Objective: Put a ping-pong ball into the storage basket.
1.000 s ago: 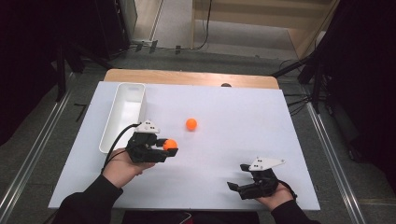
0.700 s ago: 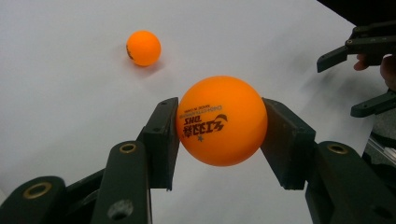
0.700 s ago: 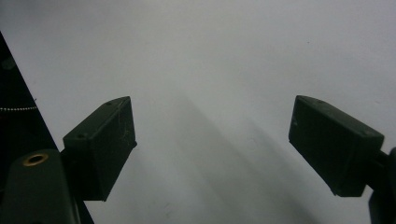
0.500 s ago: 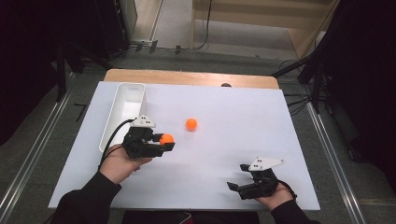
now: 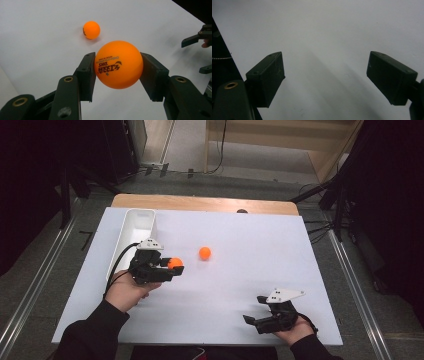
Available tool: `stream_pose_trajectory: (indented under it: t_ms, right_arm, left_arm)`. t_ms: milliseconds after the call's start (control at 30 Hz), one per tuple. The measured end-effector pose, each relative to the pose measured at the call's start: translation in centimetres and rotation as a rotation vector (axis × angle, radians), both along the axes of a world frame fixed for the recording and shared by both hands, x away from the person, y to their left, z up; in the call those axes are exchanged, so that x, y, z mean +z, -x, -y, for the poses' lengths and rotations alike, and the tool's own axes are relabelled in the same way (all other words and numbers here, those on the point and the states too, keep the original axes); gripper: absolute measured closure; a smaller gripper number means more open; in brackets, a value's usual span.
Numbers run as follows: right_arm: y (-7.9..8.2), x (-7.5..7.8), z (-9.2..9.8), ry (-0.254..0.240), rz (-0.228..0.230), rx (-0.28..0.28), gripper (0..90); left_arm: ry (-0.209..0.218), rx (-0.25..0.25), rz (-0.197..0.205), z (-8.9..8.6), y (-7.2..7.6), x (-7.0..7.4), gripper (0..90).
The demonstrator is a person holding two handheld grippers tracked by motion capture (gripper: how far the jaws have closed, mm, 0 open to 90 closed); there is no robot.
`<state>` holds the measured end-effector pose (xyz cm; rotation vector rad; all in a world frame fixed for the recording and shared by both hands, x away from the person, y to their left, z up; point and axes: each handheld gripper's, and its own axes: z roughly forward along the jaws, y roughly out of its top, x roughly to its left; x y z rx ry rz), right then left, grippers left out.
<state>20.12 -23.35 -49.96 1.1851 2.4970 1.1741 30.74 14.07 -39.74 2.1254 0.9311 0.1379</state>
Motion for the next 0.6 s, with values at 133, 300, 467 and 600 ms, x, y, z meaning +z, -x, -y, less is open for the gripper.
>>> stream_pose_trajectory:
  t_ms: [133,300,467,600]
  right_arm:
    - [0.0,0.0,0.0,-0.002,0.001,-0.002,13.4]
    - [0.0,0.0,0.0,-0.001,0.0,-0.002,13.4]
    - [0.0,0.0,0.0,0.002,-0.001,0.001,13.4]
    - [0.0,0.0,0.0,0.001,0.001,0.0,13.4]
  left_arm:
    - [-0.001,0.01,0.0,-0.2,-0.2,0.3,50.2]
    - [0.002,0.023,-0.002,-0.4,-0.6,0.5,50.2]
    - [0.001,0.036,0.002,-0.4,-0.9,0.8,50.1]
    - [-0.005,0.048,0.012,-0.6,-1.2,1.1,50.1]
